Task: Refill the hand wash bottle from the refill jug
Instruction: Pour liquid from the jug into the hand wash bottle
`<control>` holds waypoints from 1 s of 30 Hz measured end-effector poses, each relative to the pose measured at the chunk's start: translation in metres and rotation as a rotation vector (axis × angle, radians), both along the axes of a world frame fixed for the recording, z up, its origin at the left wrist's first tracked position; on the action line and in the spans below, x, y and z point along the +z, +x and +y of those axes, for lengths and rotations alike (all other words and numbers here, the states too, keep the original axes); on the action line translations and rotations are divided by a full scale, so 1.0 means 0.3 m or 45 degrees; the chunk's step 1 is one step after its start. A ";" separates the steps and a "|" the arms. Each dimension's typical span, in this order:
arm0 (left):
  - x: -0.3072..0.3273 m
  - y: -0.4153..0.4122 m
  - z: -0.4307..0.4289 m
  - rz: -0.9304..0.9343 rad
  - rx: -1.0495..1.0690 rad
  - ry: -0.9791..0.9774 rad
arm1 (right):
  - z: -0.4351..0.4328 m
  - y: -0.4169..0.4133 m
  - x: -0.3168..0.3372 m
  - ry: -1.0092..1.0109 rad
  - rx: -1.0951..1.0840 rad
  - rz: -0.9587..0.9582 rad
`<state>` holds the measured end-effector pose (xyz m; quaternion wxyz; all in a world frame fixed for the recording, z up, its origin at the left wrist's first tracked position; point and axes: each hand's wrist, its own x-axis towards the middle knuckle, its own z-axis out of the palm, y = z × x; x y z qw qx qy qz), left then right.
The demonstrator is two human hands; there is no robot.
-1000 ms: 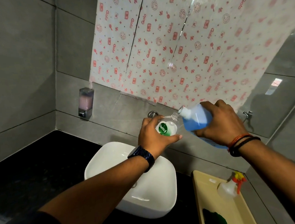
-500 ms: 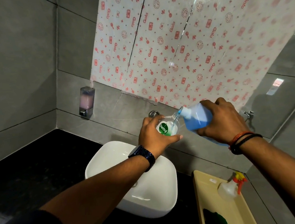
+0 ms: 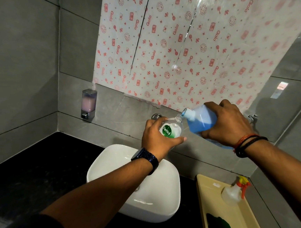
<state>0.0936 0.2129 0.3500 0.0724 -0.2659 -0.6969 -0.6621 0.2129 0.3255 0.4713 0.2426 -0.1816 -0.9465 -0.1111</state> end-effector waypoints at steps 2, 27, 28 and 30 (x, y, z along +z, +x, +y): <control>0.001 0.001 -0.001 -0.007 -0.002 -0.002 | -0.002 0.003 0.001 0.001 -0.006 -0.011; 0.029 0.022 -0.023 -0.005 -0.019 0.048 | -0.023 0.013 0.034 0.047 -0.021 -0.024; 0.029 0.022 -0.024 -0.008 -0.022 0.052 | -0.024 0.014 0.035 0.049 -0.023 -0.027; 0.029 0.022 -0.025 -0.011 -0.026 0.055 | -0.026 0.016 0.036 0.052 -0.027 -0.031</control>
